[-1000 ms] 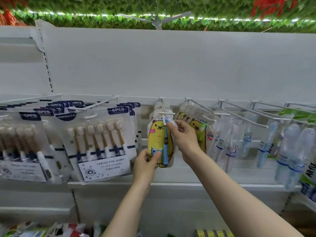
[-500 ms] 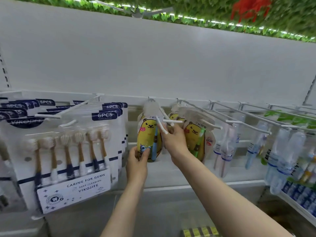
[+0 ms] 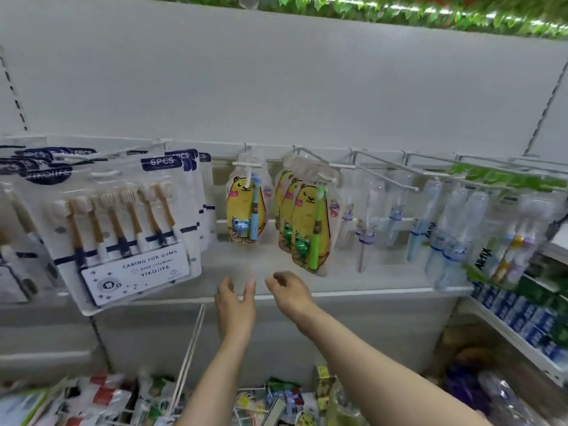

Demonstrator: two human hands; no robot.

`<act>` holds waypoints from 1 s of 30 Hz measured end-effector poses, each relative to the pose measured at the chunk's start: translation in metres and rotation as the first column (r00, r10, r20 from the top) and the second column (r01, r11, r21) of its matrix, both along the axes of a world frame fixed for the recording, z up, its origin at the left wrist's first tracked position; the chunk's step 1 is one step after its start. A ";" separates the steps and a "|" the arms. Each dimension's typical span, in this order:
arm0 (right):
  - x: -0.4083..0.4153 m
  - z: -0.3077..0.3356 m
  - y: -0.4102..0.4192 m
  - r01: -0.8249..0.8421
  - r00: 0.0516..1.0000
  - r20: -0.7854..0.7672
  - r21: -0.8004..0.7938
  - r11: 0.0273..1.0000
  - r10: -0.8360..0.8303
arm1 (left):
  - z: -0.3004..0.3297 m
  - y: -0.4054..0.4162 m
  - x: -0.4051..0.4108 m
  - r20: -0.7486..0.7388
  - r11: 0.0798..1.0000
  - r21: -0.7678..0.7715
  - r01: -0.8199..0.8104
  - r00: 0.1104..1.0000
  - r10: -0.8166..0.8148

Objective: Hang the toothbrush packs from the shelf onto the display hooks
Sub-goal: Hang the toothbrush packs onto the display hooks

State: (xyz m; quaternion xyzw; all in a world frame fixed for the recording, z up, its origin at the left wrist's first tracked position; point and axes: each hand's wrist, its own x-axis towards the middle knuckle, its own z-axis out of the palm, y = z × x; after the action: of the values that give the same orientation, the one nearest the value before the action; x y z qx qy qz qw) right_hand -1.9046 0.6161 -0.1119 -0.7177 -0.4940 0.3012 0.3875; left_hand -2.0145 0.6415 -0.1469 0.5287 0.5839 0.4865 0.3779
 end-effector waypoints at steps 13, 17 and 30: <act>0.278 0.068 -0.276 -0.015 0.643 0.739 -0.254 0.967 0.204 | 0.085 -0.216 0.204 -0.752 0.778 -0.036 0.627 0.495 -0.434; 0.352 0.109 -0.370 0.074 0.549 0.833 -0.124 0.990 0.064 | 0.124 -0.281 0.280 -0.834 0.654 0.057 0.754 0.396 -0.384; 0.537 0.147 -0.540 0.345 0.556 0.763 0.151 0.927 -0.331 | 0.177 -0.384 0.495 -0.914 0.297 0.125 0.947 0.226 -0.337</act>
State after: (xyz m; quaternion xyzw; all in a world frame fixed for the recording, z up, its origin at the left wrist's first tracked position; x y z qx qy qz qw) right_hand -1.3677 0.0760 0.0347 -0.8604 -0.4628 -0.1138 0.1807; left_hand -1.5193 0.2571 0.0303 0.9770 0.1350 0.1569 0.0509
